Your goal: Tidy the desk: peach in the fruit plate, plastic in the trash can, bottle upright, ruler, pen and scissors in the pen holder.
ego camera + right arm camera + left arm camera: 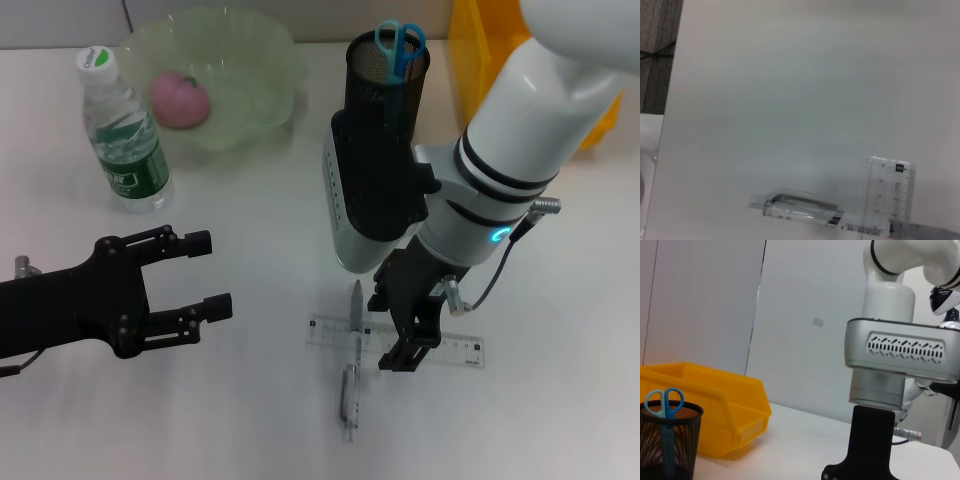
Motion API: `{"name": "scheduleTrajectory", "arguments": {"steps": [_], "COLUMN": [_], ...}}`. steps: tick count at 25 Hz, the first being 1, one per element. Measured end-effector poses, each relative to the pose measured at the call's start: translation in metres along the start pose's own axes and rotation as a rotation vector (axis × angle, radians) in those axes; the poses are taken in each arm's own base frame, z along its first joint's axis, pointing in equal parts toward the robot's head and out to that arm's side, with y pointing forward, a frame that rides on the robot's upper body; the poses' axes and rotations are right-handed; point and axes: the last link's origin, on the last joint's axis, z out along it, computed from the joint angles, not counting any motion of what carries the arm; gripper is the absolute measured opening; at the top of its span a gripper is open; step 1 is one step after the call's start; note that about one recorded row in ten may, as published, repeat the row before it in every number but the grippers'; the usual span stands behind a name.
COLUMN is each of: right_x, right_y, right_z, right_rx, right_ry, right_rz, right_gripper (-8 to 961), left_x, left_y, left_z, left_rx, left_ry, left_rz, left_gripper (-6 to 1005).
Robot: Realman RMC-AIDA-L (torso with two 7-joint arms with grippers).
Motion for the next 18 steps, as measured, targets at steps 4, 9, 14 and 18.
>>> {"name": "scheduleTrajectory", "arguments": {"steps": [4,9,14,18], "right_x": [0.0002,0.0006,0.0012,0.0008], "right_y": [0.001,0.0009,0.0002,0.0003], "right_z": [0.0031,0.0054,0.0082,0.01], "right_rx": [0.0,0.006,0.015,0.021], "right_ry": [0.009,0.009,0.01,0.012], "right_rz": [-0.006,-0.006,-0.006,-0.008], "right_gripper": [672,652,631,585], "left_x": [0.0001,0.0004,0.0003,0.0002], "left_y": [0.0,-0.0002,-0.0002,-0.0002], "left_z": [0.0,0.0,0.0001,0.0004], "left_rx": [0.0,0.001,0.002,0.002], "left_ry": [0.001,0.003,0.003,0.003], "left_rz": [0.0,0.004,0.003,0.002], "left_gripper": [774,774,774,774]}}
